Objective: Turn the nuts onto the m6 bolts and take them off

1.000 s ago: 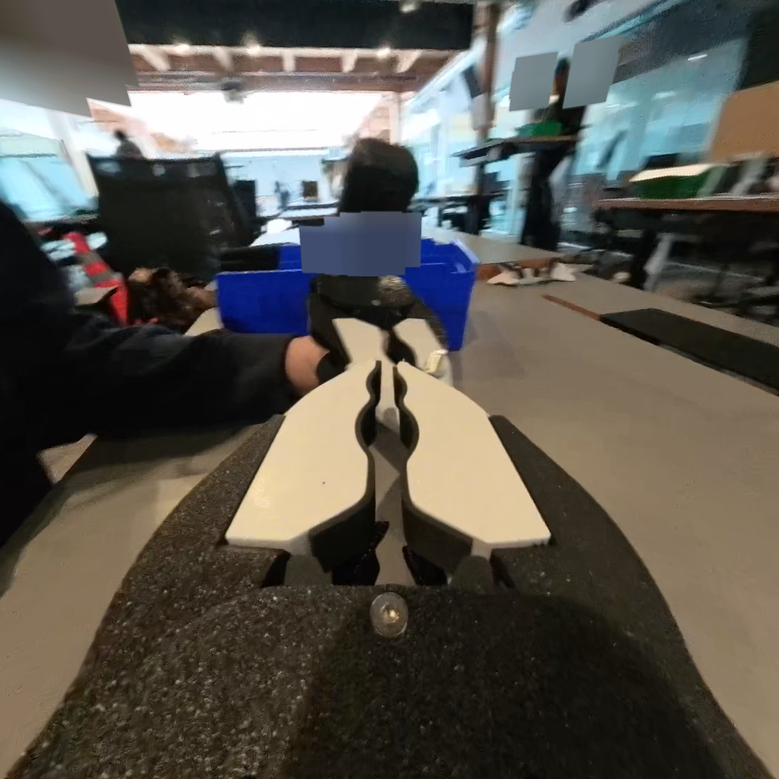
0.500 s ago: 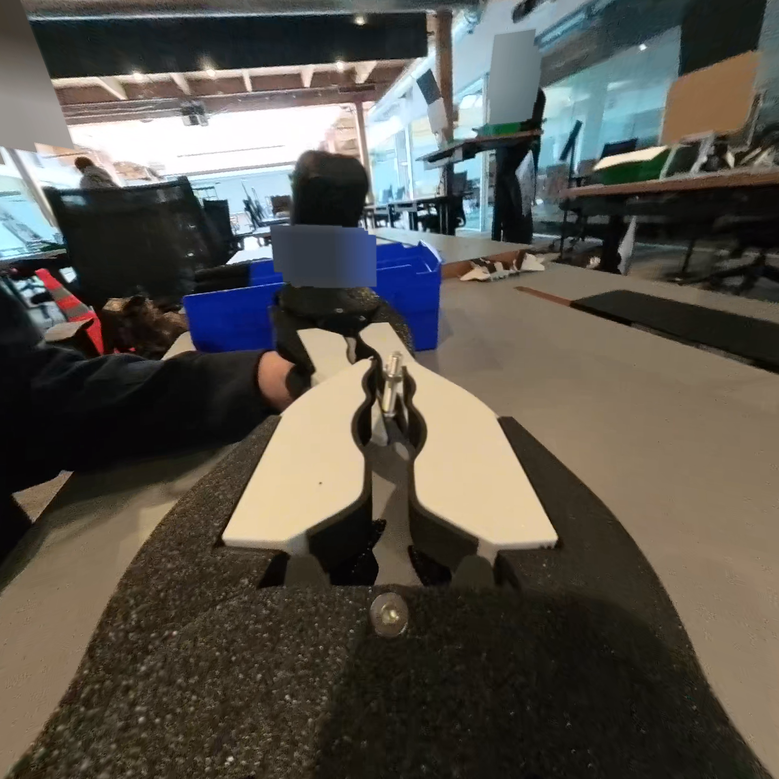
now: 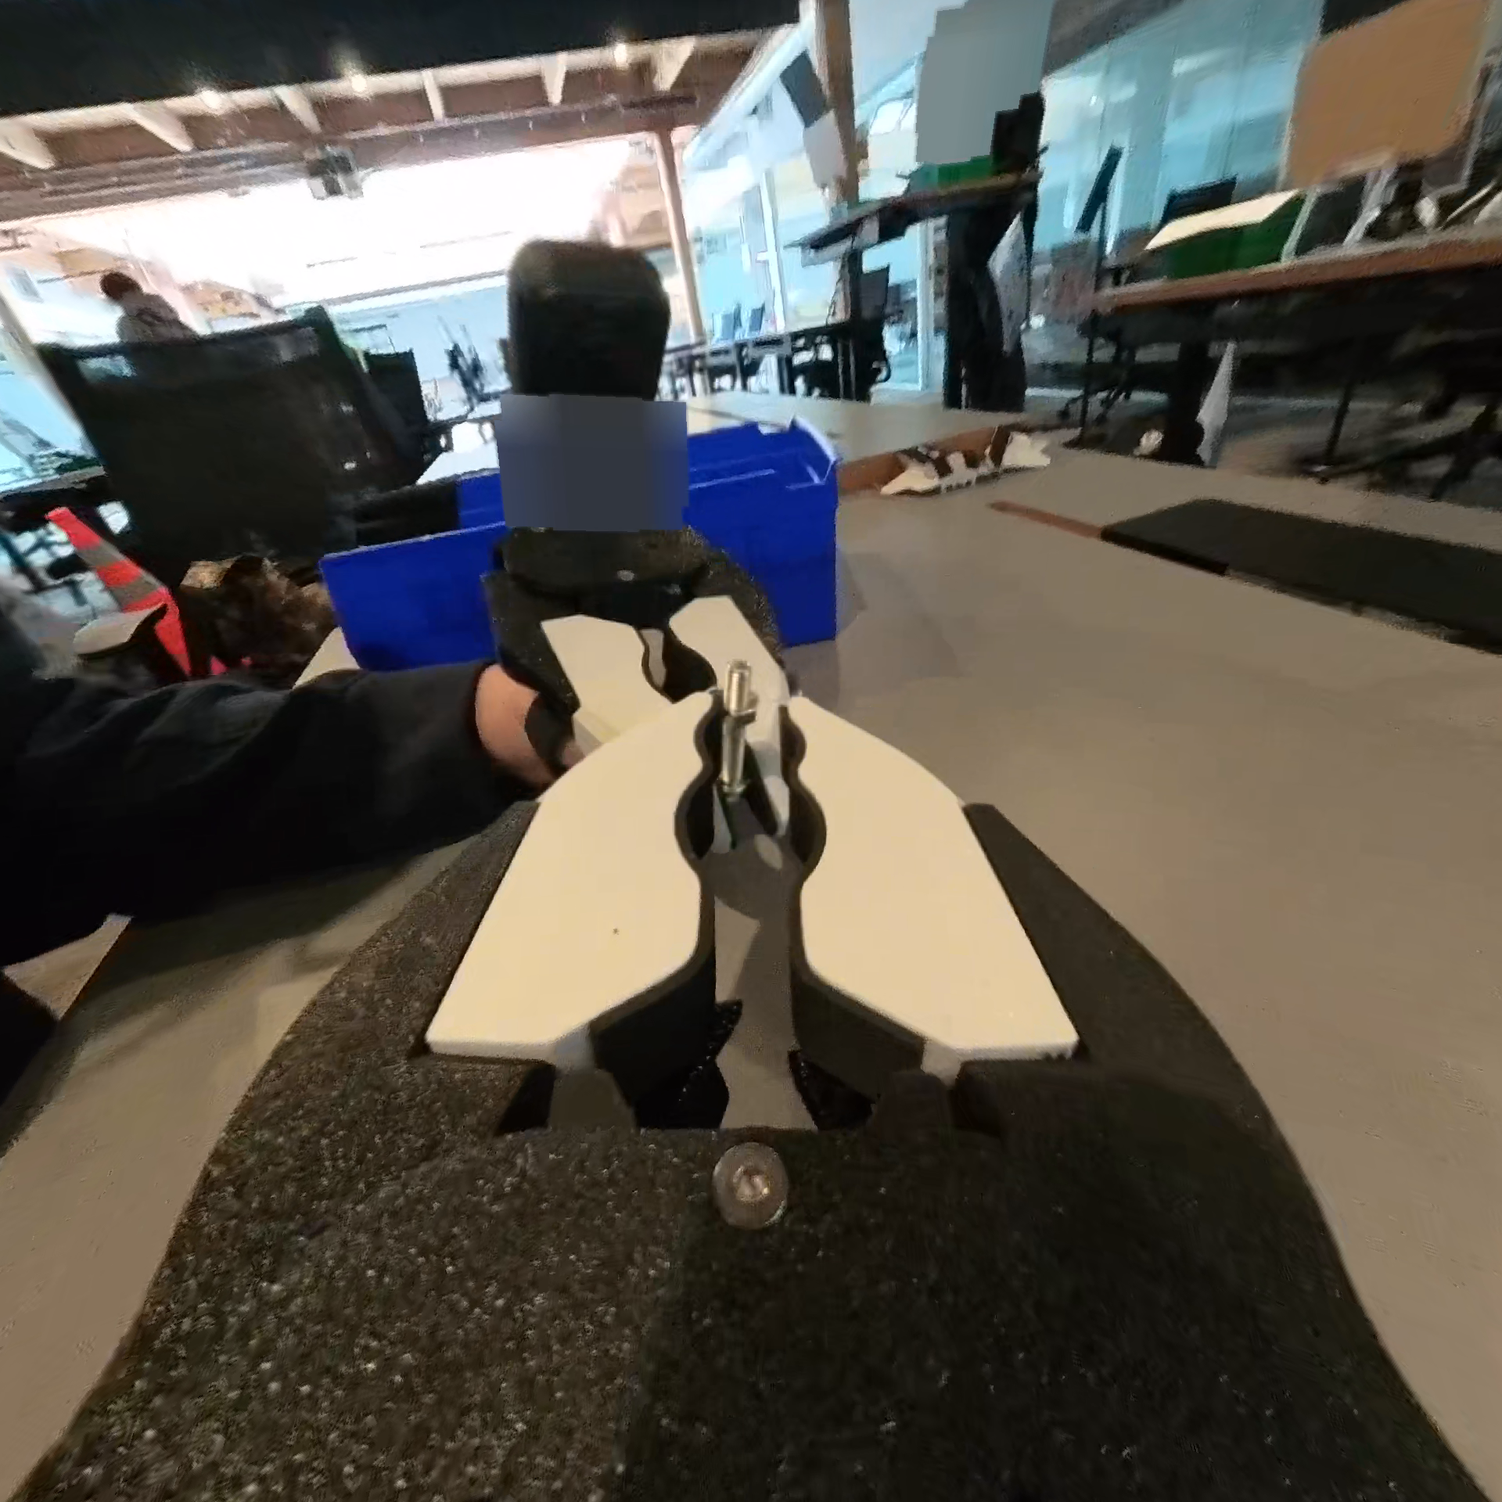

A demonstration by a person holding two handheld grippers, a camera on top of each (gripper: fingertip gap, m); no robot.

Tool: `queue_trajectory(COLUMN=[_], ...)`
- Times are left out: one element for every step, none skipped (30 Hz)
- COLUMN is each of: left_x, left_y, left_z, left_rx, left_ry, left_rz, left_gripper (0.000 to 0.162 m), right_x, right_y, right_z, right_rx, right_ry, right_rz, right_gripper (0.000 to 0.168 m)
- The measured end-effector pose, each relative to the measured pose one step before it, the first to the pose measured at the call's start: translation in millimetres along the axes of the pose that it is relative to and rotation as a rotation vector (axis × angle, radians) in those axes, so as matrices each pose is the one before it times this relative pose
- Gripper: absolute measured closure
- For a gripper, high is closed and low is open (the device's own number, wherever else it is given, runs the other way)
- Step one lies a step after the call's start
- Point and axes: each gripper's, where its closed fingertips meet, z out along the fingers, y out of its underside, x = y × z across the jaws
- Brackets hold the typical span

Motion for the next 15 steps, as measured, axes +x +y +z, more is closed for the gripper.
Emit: queue_trajectory(left_x=[-0.02, 0.31, -0.17, -0.29, -0.12, 0.04, 0.19, 0.07, 0.16, 0.11, 0.00, -0.14, 0.13, 0.02, -0.05], left_y=[-0.02, -0.19, -0.55, -0.24, -0.05, -0.02, 0.21, 0.39, 0.39, 0.13, 0.09, 0.13, -0.27, -0.28, -0.22], left_z=[0.01, -0.15, -0.34, -0.23, -0.13, 0.06, 0.19, 0.38, 0.25, 0.23, 0.05, -0.01, -0.16, -0.23, -0.24], left_rx=[0.0002, 0.0017, 0.0042, 0.0025, 0.0007, -0.0002, -0.0021, -0.0035, -0.0030, -0.0015, -0.0009, -0.0003, 0.0021, 0.0024, 0.0015], left_ry=[0.0001, 0.0012, -0.0018, 0.0014, 0.0018, 0.0009, 0.0002, 0.0004, 0.0002, -0.0003, -0.0004, -0.0006, 0.0009, -0.0003, 0.0002], left_rz=[0.0004, 0.0014, -0.0005, -0.0041, -0.0033, -0.0004, 0.0012, 0.0011, 0.0012, 0.0015, 0.0004, -0.0007, 0.0007, 0.0002, -0.0008], left_gripper=[0.152, 0.153, 0.153, 0.153, 0.153, 0.152, 0.152, 0.152, 0.152, 0.152, 0.152, 0.152, 0.152, 0.152, 0.153], right_x=[-2.64, -3.08, -6.11, -13.09, -4.27, 5.71, 6.40, 6.22, 6.16, 4.45, 1.05, 0.88, 1.26, -1.01, -0.60], right_y=[2.03, 0.69, -1.59, -2.18, -2.02, -1.15, -0.54, 0.42, 1.01, 1.60, 1.55, -0.10, -0.34, -0.39, -0.67], right_z=[1.69, 0.41, -1.74, -2.86, -1.96, -1.32, -0.63, 0.23, 0.89, 1.50, 1.44, 0.55, -0.27, -0.39, -0.64], right_rx=[-0.0175, -0.0047, 0.0144, 0.0221, 0.0182, 0.0101, 0.0046, -0.0030, -0.0083, -0.0138, -0.0131, -0.0001, 0.0036, 0.0030, 0.0065], right_ry=[-0.0179, -0.0130, -0.0298, -0.0757, -0.0139, 0.0475, 0.0421, 0.0321, 0.0287, 0.0181, -0.0011, 0.0046, 0.0128, -0.0020, 0.0010], right_rz=[-0.0050, -0.0149, -0.0247, -0.0300, -0.0132, 0.0014, 0.0117, 0.0198, 0.0207, 0.0175, 0.0074, -0.0029, -0.0063, -0.0079, -0.0079], right_gripper=[0.158, 0.160, 0.168, 0.168, 0.168, 0.168, 0.168, 0.168, 0.168, 0.168, 0.168, 0.168, 0.168, 0.168, 0.168])
